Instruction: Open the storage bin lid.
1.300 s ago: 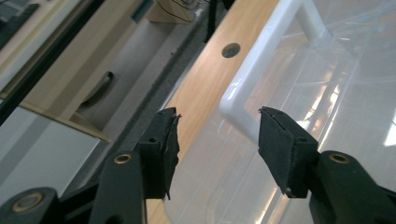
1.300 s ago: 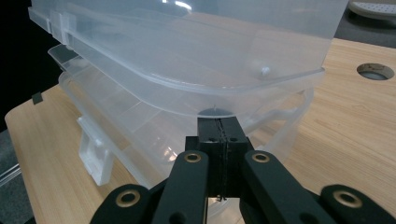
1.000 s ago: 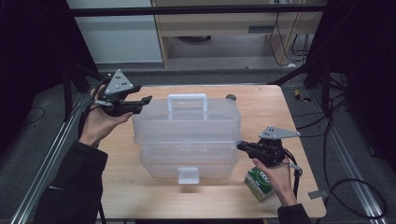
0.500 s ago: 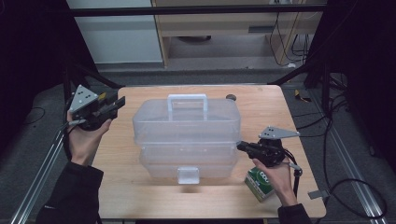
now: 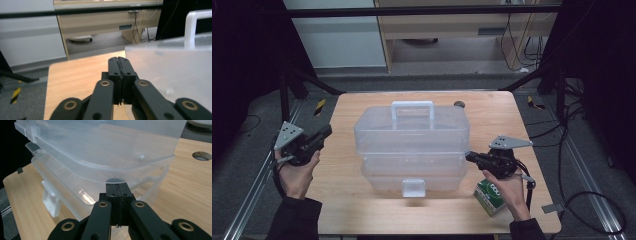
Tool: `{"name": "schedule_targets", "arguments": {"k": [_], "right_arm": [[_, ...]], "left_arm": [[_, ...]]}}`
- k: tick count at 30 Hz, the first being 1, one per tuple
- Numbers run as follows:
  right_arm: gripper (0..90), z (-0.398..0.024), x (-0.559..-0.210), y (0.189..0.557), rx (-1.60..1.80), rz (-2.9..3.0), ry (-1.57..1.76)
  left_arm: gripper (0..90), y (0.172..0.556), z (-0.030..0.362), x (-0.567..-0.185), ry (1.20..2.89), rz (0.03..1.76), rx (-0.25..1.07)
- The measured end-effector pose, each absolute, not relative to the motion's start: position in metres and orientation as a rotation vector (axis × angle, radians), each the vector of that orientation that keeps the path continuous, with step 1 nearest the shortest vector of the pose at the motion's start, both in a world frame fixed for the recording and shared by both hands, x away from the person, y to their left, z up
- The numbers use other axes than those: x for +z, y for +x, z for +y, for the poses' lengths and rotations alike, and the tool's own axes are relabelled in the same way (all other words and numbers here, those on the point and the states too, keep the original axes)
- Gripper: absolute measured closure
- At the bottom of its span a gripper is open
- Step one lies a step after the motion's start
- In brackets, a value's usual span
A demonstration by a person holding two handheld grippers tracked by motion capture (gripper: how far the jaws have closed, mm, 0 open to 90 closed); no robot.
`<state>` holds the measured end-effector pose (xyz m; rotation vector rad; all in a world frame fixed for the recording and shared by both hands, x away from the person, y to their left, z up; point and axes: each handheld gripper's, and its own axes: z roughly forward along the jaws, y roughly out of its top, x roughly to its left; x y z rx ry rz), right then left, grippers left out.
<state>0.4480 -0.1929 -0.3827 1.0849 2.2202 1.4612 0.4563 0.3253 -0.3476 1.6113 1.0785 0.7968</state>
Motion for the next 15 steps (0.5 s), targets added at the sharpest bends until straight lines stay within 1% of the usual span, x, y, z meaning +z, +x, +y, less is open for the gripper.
{"name": "schedule_targets", "arguments": {"k": [4,5,8,13,15], "right_arm": [[89.9,-0.193,-0.383,0.448,1.457,2.220,1.084],[89.9,-0.193,-0.382,0.448,1.458,2.218,1.087],[90.0,-0.193,-0.382,0.448,1.455,2.220,1.086],[90.0,-0.193,-0.383,0.448,1.460,2.219,1.083],[90.0,-0.192,-0.383,0.447,1.455,2.219,1.085]], "left_arm": [[89.8,0.453,0.326,-0.361,1.623,1.072,0.760],[89.8,0.452,0.325,-0.368,1.660,1.060,0.742],[89.7,0.449,0.322,-0.374,1.679,1.044,0.715],[89.7,0.444,0.313,-0.388,1.767,1.014,0.684],[89.7,0.443,0.308,-0.392,1.786,0.990,0.650]]}}
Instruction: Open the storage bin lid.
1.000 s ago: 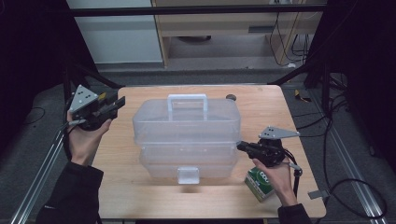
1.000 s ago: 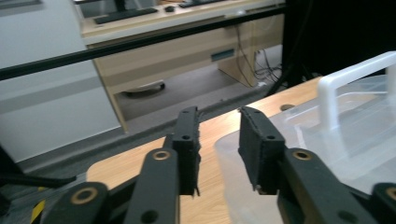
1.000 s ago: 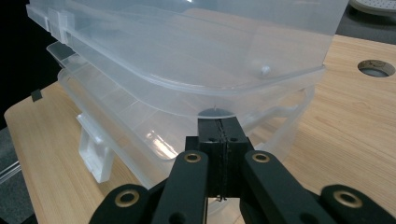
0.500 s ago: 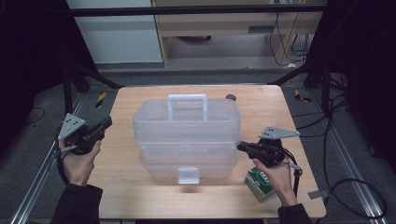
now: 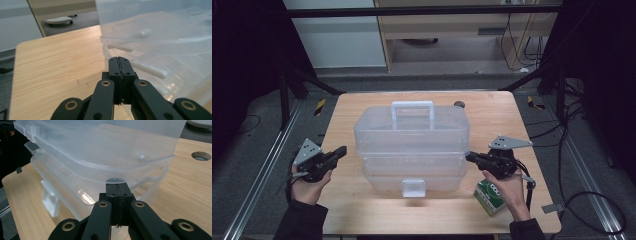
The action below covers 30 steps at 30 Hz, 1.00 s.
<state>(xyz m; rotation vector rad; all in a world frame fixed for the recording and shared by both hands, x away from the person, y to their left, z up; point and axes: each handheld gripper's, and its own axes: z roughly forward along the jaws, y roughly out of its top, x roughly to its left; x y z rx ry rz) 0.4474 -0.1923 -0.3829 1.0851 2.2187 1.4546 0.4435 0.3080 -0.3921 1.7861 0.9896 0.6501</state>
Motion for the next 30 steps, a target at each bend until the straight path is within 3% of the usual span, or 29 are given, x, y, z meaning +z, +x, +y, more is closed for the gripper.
{"name": "schedule_targets", "arguments": {"k": [13,30], "right_arm": [[90.0,-0.193,-0.383,0.448,1.460,2.214,1.084],[90.0,-0.191,-0.375,0.458,1.478,2.197,1.075]], "left_arm": [[89.6,0.440,0.287,-0.389,1.840,0.859,0.556],[89.6,0.445,0.284,-0.380,1.801,0.871,0.588]]}}
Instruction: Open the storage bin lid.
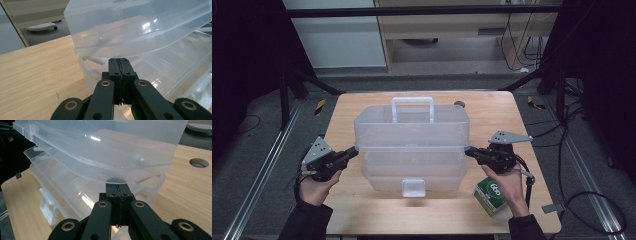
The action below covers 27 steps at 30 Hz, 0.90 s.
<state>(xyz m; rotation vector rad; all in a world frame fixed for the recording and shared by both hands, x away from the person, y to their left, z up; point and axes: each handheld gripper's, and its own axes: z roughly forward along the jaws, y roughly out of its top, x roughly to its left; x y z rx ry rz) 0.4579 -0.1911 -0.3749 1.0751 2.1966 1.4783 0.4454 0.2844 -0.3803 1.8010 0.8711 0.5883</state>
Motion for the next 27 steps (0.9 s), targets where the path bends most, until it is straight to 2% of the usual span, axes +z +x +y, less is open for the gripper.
{"name": "schedule_targets", "arguments": {"k": [21,27], "right_arm": [[89.8,-0.189,-0.364,0.472,1.503,2.172,1.059],[89.9,-0.189,-0.364,0.471,1.495,2.186,1.054]], "left_arm": [[88.7,0.457,0.282,-0.374,1.764,0.872,0.615],[79.8,0.458,0.284,-0.381,1.786,0.887,0.643]]}}
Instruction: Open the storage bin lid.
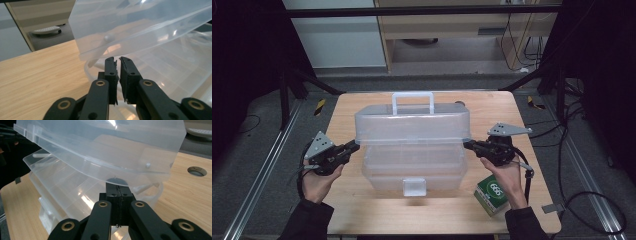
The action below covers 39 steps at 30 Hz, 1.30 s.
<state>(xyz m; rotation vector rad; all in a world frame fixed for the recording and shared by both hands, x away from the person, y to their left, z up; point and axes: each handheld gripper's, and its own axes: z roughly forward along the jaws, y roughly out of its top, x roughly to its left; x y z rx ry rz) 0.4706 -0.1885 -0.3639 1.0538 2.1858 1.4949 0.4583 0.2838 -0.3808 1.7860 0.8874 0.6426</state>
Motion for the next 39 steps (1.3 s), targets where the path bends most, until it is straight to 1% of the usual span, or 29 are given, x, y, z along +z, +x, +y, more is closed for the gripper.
{"name": "schedule_targets", "arguments": {"k": [2,6,11,17,24,29,30,32,33,34,35,37,39], "right_arm": [[89.9,-0.188,-0.364,0.470,1.500,2.185,1.049],[89.9,-0.188,-0.363,0.469,1.499,2.189,1.042],[89.9,-0.187,-0.363,0.469,1.497,2.191,1.040],[89.8,-0.186,-0.363,0.469,1.498,2.194,1.038],[89.4,-0.186,-0.363,0.468,1.495,2.196,1.035],[86.0,-0.185,-0.364,0.468,1.466,2.202,1.034],[82.8,-0.186,-0.367,0.468,1.416,2.201,1.042],[81.5,-0.186,-0.368,0.469,1.405,2.202,1.045],[78.3,-0.189,-0.373,0.469,1.360,2.206,1.074],[78.3,-0.189,-0.373,0.469,1.360,2.206,1.074],[75.2,-0.192,-0.379,0.470,1.310,2.213,1.106],[74.4,-0.193,-0.381,0.470,1.294,2.210,1.118],[71.6,-0.194,-0.391,0.472,1.241,2.224,1.168]], "left_arm": [[76.5,0.459,0.285,-0.381,1.780,0.895,0.654],[66.3,0.461,0.282,-0.380,1.772,0.885,0.684],[60.2,0.466,0.276,-0.380,1.775,0.870,0.701],[59.6,0.470,0.269,-0.378,1.783,0.842,0.715],[61.5,0.469,0.268,-0.375,1.782,0.830,0.731],[63.2,0.468,0.268,-0.374,1.798,0.834,0.744],[63.1,0.468,0.268,-0.374,1.800,0.834,0.744],[63.1,0.468,0.269,-0.374,1.802,0.833,0.741],[63.1,0.468,0.269,-0.374,1.801,0.834,0.741],[63.1,0.468,0.268,-0.374,1.801,0.835,0.741],[63.2,0.468,0.268,-0.374,1.797,0.839,0.738],[63.2,0.468,0.269,-0.374,1.796,0.840,0.737],[63.2,0.468,0.268,-0.374,1.794,0.841,0.736]]}}
